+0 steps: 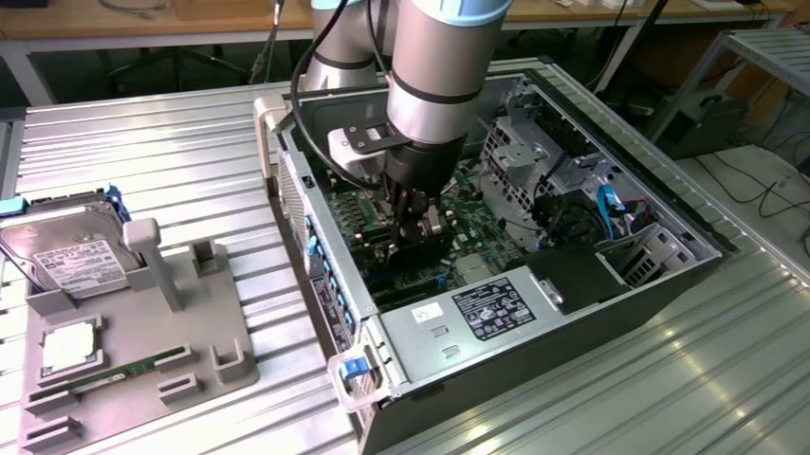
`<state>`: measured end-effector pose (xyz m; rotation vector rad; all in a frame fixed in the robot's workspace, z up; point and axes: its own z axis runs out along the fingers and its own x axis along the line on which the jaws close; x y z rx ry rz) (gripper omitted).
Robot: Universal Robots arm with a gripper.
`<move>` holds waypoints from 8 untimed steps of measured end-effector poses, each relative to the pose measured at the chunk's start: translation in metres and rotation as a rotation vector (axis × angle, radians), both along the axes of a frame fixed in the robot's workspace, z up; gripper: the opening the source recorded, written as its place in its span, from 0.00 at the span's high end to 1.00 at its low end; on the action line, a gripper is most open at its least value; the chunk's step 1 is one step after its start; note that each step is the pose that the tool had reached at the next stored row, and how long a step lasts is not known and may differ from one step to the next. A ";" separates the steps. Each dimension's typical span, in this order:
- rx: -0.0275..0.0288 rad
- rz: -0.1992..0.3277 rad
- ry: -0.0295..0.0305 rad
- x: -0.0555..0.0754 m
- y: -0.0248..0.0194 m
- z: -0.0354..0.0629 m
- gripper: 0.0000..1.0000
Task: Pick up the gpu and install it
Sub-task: 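Insert the gpu into the slot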
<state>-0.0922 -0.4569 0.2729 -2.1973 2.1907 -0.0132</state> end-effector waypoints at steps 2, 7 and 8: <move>-0.0001 0.000 0.0000 0.000 0.0000 0.0000 0.89; 0.0000 0.000 0.0000 0.000 0.0000 0.0000 0.89; -0.0001 0.000 0.0000 0.000 0.0000 0.0000 0.89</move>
